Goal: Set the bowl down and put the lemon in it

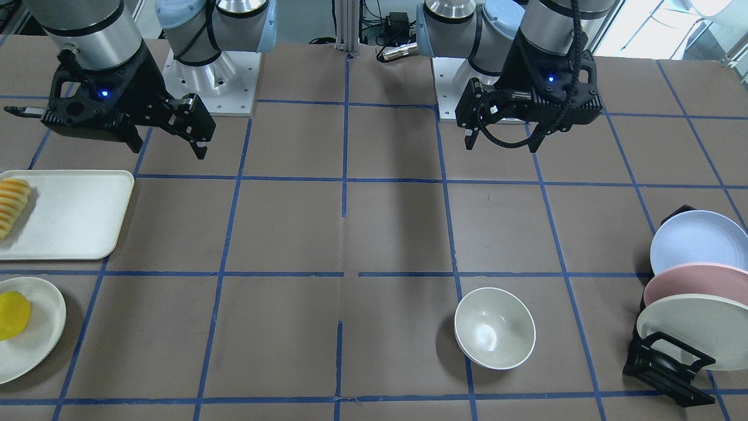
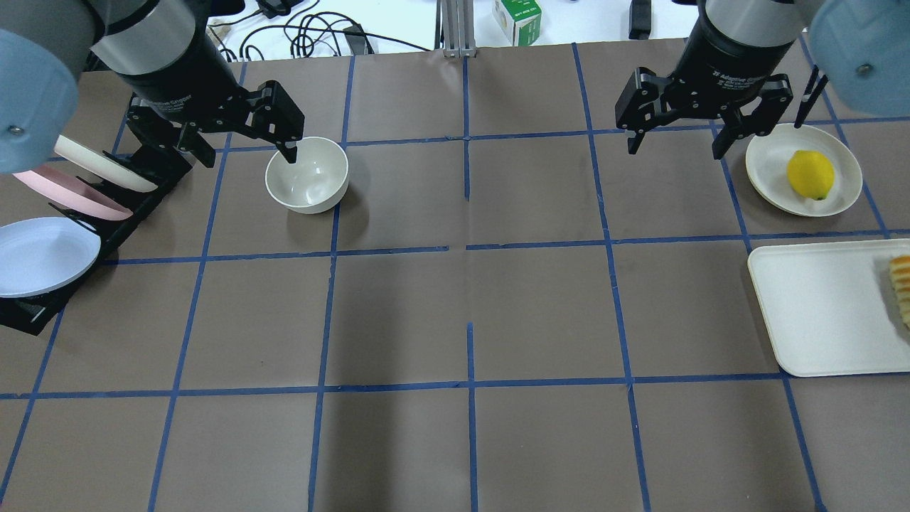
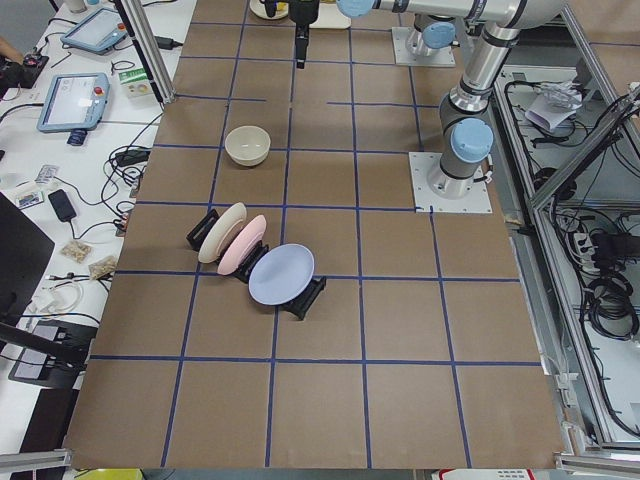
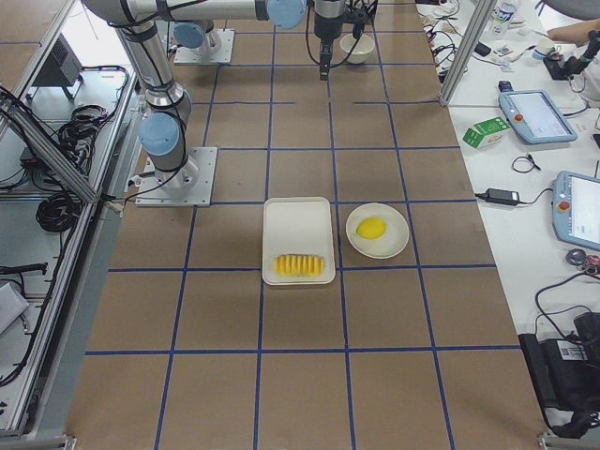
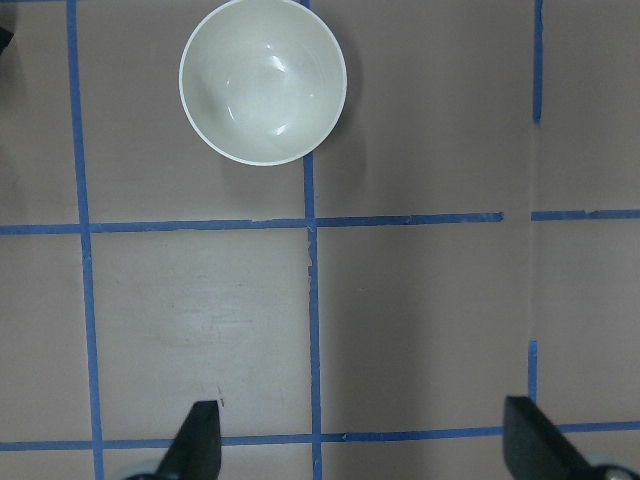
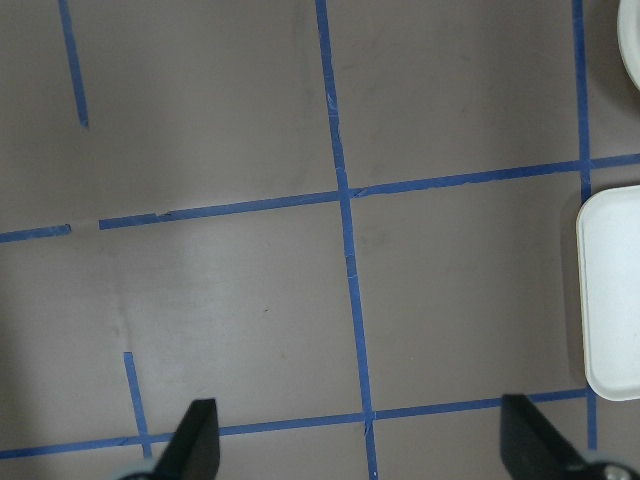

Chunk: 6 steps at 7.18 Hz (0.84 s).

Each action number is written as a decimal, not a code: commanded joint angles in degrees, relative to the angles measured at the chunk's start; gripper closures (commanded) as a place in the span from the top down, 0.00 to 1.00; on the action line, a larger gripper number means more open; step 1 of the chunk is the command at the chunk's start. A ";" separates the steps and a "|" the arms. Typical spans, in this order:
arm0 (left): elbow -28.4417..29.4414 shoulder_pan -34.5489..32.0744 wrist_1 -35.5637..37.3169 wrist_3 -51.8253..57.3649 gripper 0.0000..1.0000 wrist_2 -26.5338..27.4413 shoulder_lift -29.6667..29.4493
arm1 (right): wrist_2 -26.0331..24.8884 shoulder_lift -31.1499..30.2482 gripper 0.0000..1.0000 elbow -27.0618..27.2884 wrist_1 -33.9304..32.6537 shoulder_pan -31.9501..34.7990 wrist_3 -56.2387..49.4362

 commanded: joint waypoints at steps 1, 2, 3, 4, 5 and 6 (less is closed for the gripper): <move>0.00 0.02 -0.01 0.00 1.00 0.00 -0.01 | -0.13 -0.05 1.00 -0.12 0.05 -0.12 0.12; 0.00 0.02 -0.01 0.00 1.00 0.00 -0.01 | -0.13 -0.22 1.00 -0.12 0.05 -0.12 0.12; 0.00 0.02 -0.01 0.00 1.00 0.00 -0.01 | -0.13 -0.14 1.00 0.14 0.14 -0.20 0.12; 0.00 0.02 -0.01 0.00 1.00 0.09 0.17 | -0.05 -0.05 1.00 0.32 0.14 -0.47 0.03; 0.00 0.02 -0.01 0.00 1.00 0.09 0.17 | -0.22 0.13 1.00 0.67 0.14 -1.16 0.03; -0.34 0.02 0.25 2.44 1.00 -0.08 0.26 | -0.74 0.30 1.00 0.76 0.14 -1.87 -0.06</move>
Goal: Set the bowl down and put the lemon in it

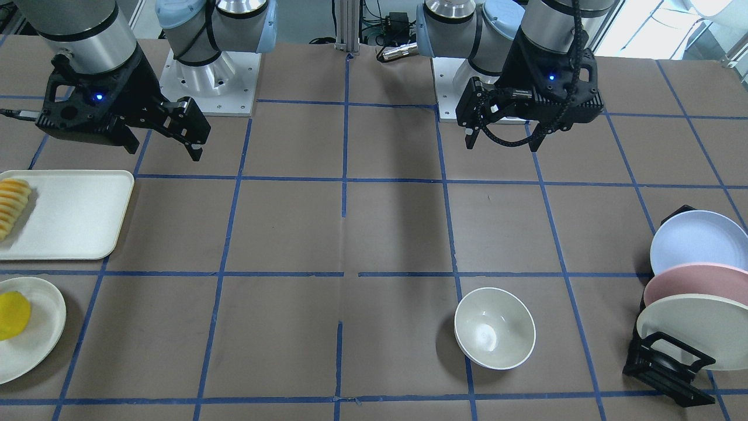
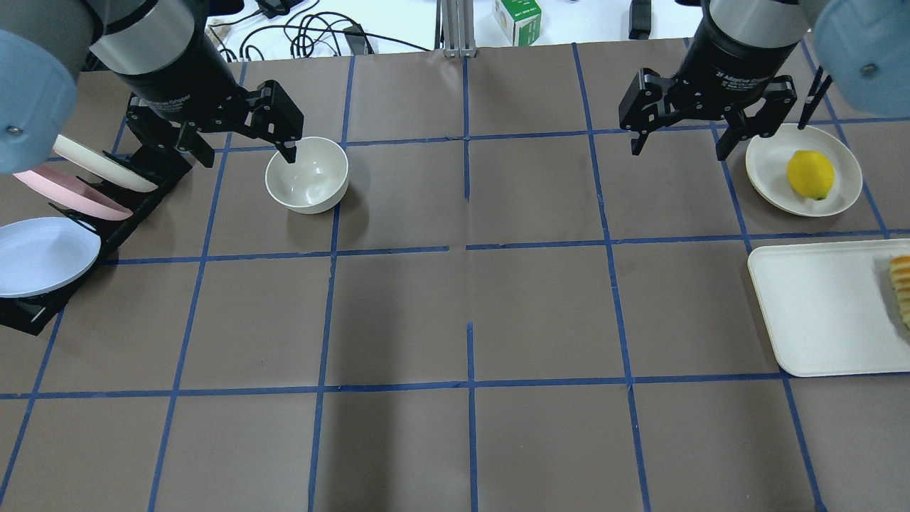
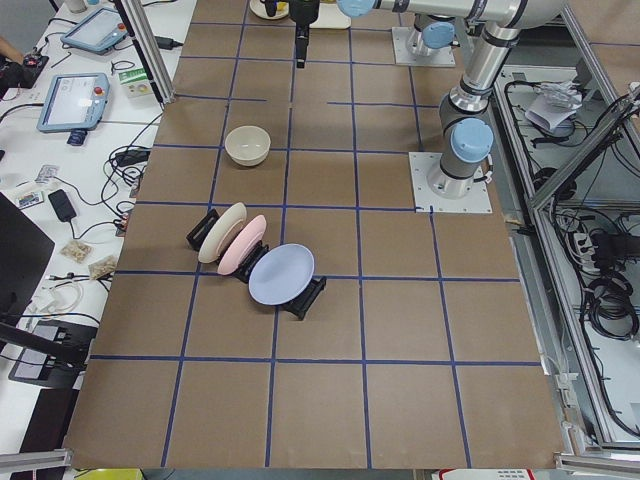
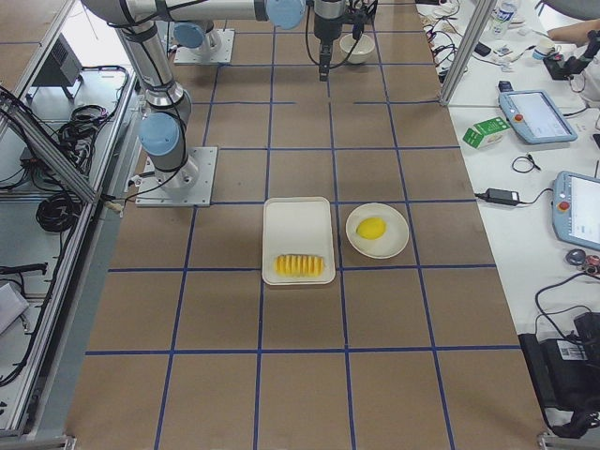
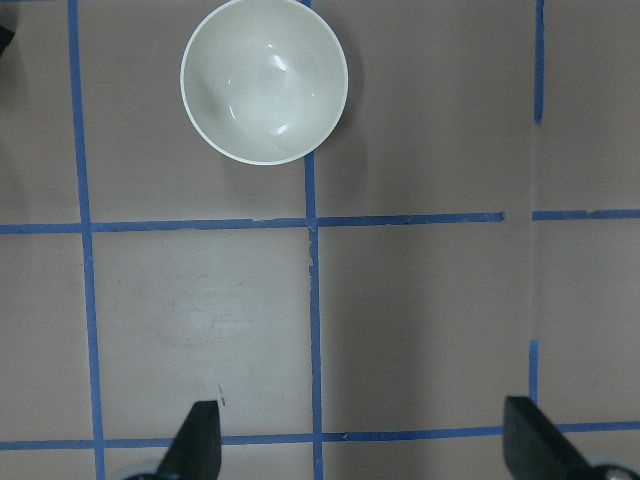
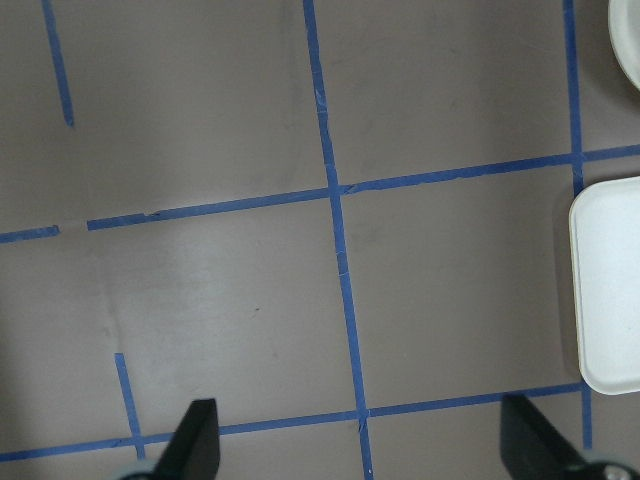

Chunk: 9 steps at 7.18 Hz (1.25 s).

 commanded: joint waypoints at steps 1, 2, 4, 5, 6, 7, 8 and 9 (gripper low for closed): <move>-0.97 0.78 0.64 2.75 1.00 -0.04 -0.26 | -0.72 0.39 1.00 0.30 -0.43 -1.94 -0.34; -1.59 3.58 0.73 2.76 1.00 -0.04 -1.92 | -0.55 1.26 1.00 0.22 -1.13 -5.09 -3.56; -2.47 9.21 8.83 6.15 1.00 -0.22 -8.58 | -3.09 4.76 1.00 -0.04 -1.83 -14.57 -15.39; -2.47 10.27 11.60 6.71 1.00 -0.04 -13.05 | -3.18 6.61 1.00 -0.05 -6.02 -18.35 -23.55; -2.47 10.54 13.28 6.19 1.00 -0.12 -17.88 | -3.18 8.80 1.00 -0.05 -9.02 -21.96 -31.12; -3.17 10.63 18.26 6.79 1.00 0.05 -22.45 | -2.48 11.61 1.00 -0.40 -11.75 -24.52 -35.63; -4.13 10.55 25.45 7.32 1.00 0.05 -26.07 | -2.39 14.16 1.00 -0.40 -16.99 -26.11 -40.11; -4.23 10.55 30.65 7.24 1.00 -0.04 -29.06 | -2.39 16.62 1.00 -0.40 -18.61 -27.34 -45.12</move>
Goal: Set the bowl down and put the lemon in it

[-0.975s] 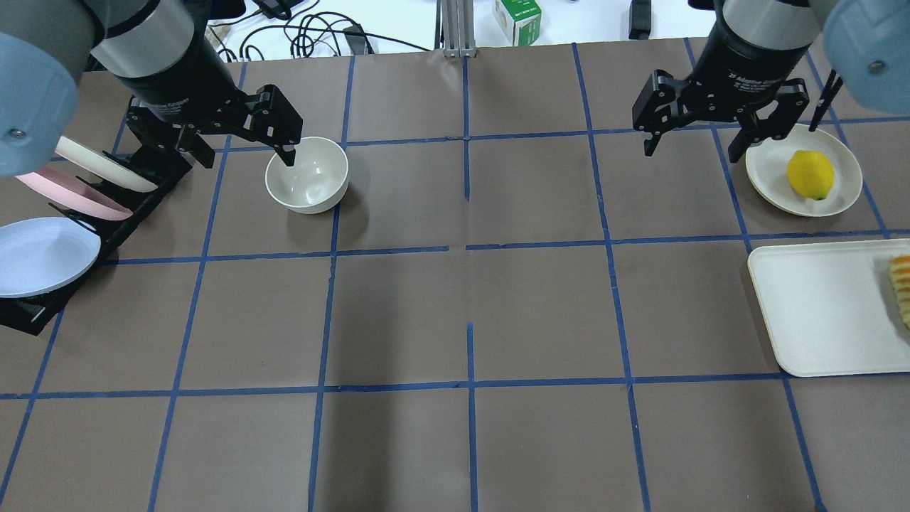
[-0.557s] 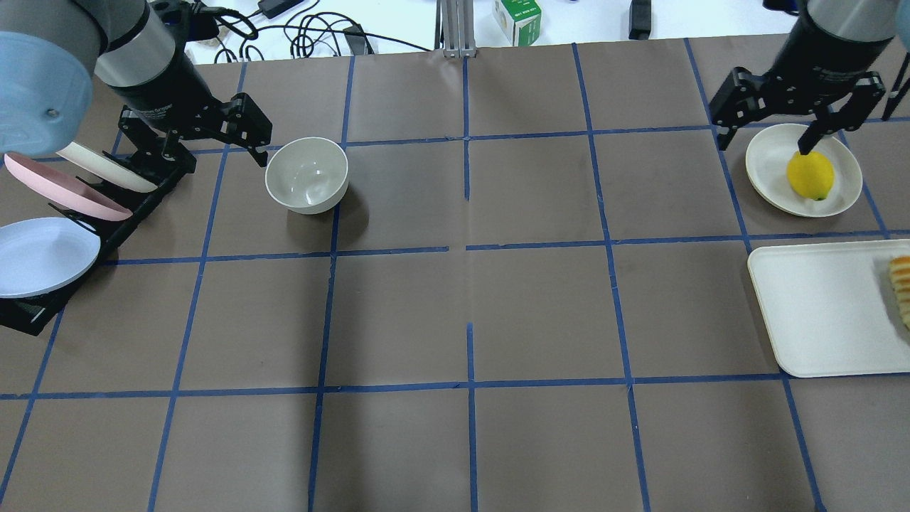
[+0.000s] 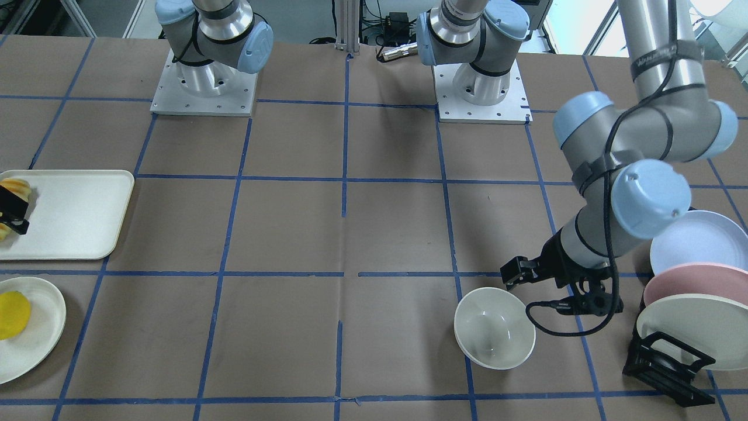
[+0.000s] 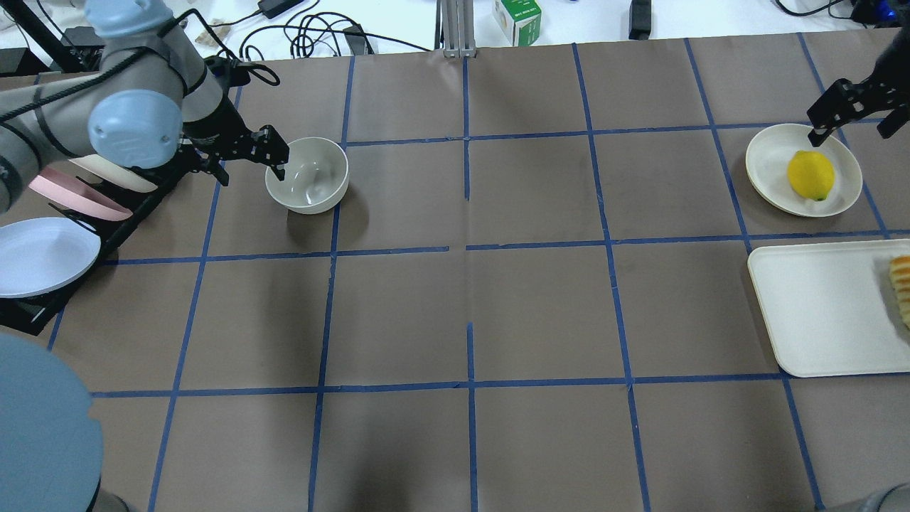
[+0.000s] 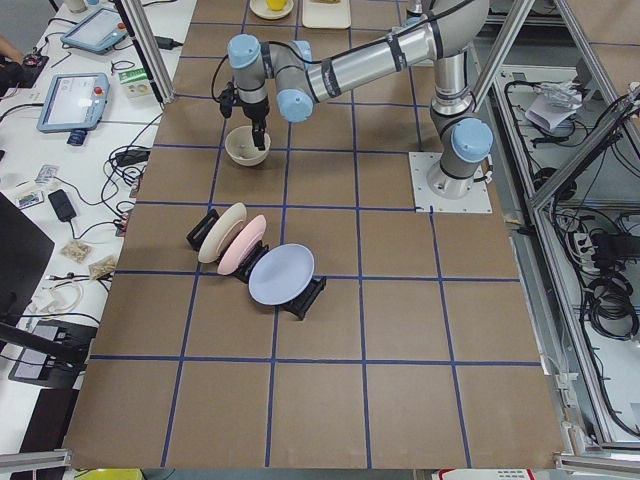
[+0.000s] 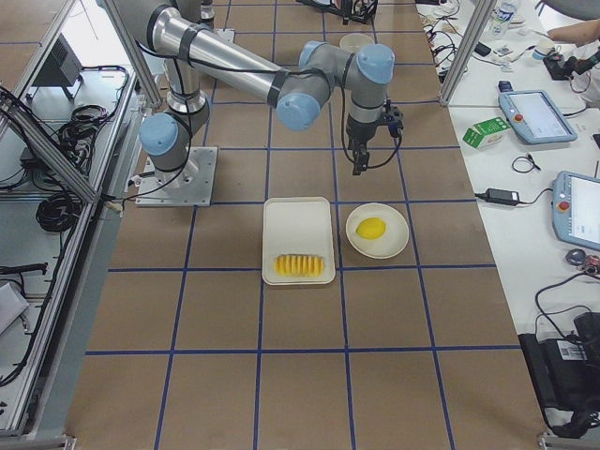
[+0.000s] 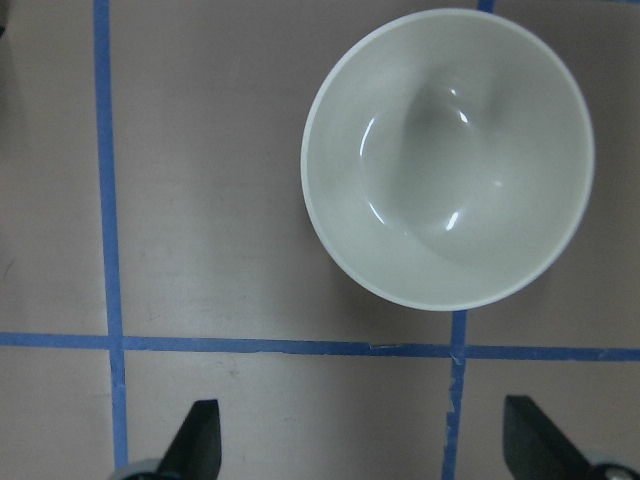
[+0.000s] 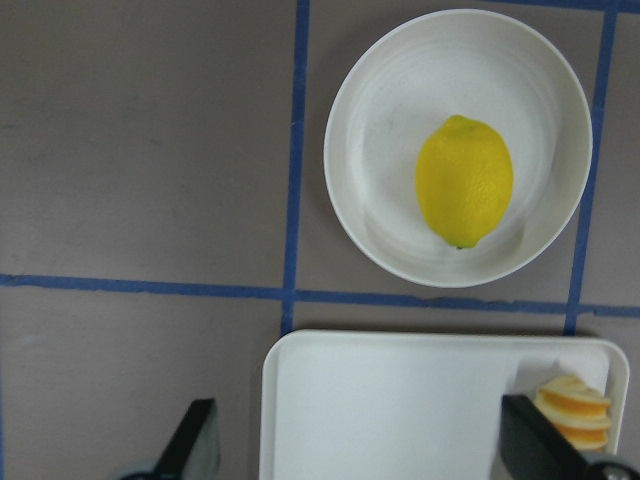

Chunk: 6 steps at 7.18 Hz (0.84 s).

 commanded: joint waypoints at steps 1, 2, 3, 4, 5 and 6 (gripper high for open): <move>-0.89 0.03 11.58 0.17 1.00 -0.05 -6.29 | 0.01 5.19 1.00 -0.13 -5.52 -2.87 -8.80; -1.06 0.03 11.97 0.17 1.00 -0.13 -7.62 | 0.01 6.86 1.00 -0.05 -9.02 -2.97 -11.70; -1.07 0.03 12.06 0.25 0.96 -0.39 -8.07 | 0.27 8.45 1.00 -0.05 -10.36 -2.97 -14.42; -1.07 0.03 12.06 0.08 0.84 -0.48 -8.16 | 0.36 10.29 1.00 -0.13 -12.11 -2.97 -14.62; -0.98 0.03 12.06 0.34 0.56 -0.40 -8.42 | 0.45 11.96 1.00 0.04 -13.52 -2.97 -14.80; -1.07 0.03 12.06 0.52 0.27 -0.48 -8.42 | 0.45 12.93 1.00 0.04 -13.89 -2.97 -14.80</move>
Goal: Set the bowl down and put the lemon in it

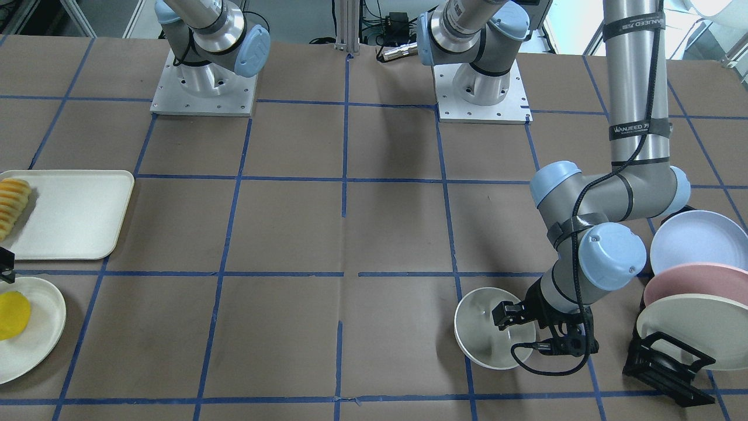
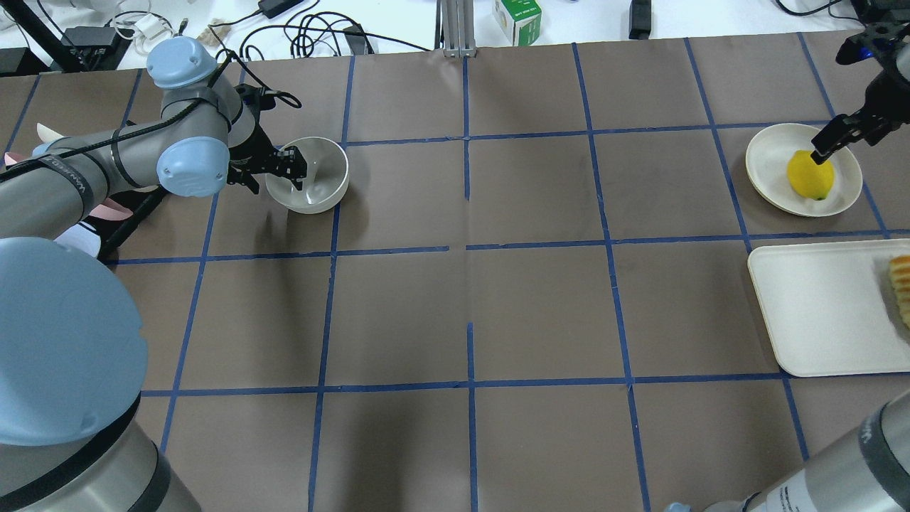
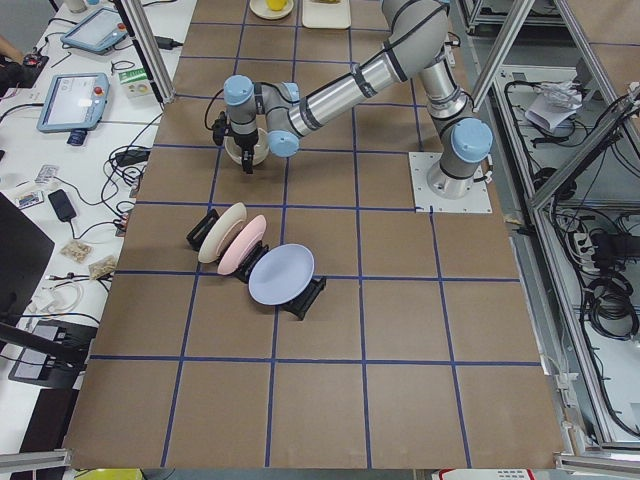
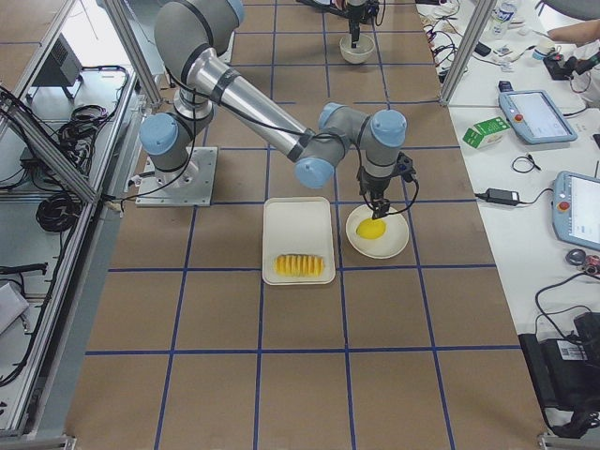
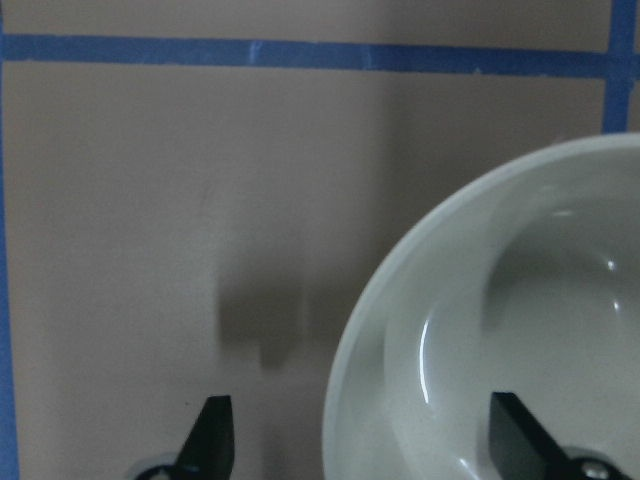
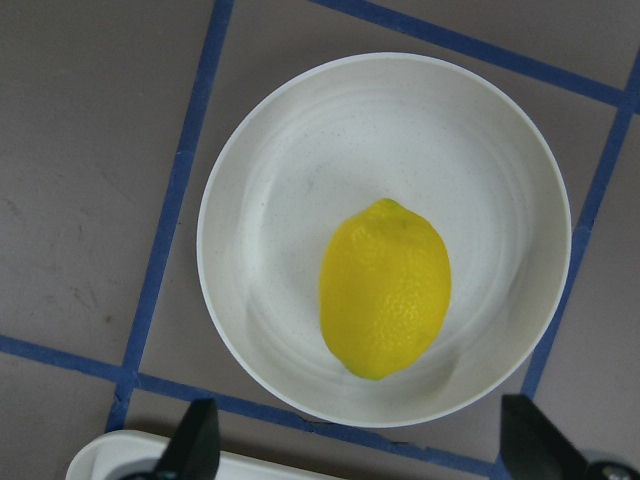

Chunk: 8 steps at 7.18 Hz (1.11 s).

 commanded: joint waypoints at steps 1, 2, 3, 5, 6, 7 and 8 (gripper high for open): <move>0.04 0.00 0.04 0.37 0.11 -0.15 -0.22 | 0.05 2.65 1.00 0.06 -2.69 -0.01 -0.24; 0.04 0.09 0.04 0.37 0.00 -0.15 -0.05 | -0.03 4.14 1.00 -0.03 -4.45 -0.19 -0.41; 0.04 0.09 -0.05 0.37 0.00 -0.23 0.57 | -0.12 5.11 1.00 -0.12 -5.16 -0.88 0.02; -0.04 0.09 -0.66 0.37 0.00 -0.15 1.80 | -0.12 6.61 1.00 -0.82 -5.25 -1.42 0.99; -0.04 -0.87 -0.84 0.29 0.00 -0.23 2.58 | -0.12 7.75 1.00 -1.69 -5.25 -1.42 1.08; -0.22 -1.66 -1.36 -0.15 0.00 -0.50 3.64 | -0.12 8.19 1.00 -1.96 -5.17 -1.42 1.17; -0.66 -2.19 -1.54 -0.59 0.00 -2.76 4.52 | -0.12 8.37 0.99 -1.79 -5.08 -1.42 1.34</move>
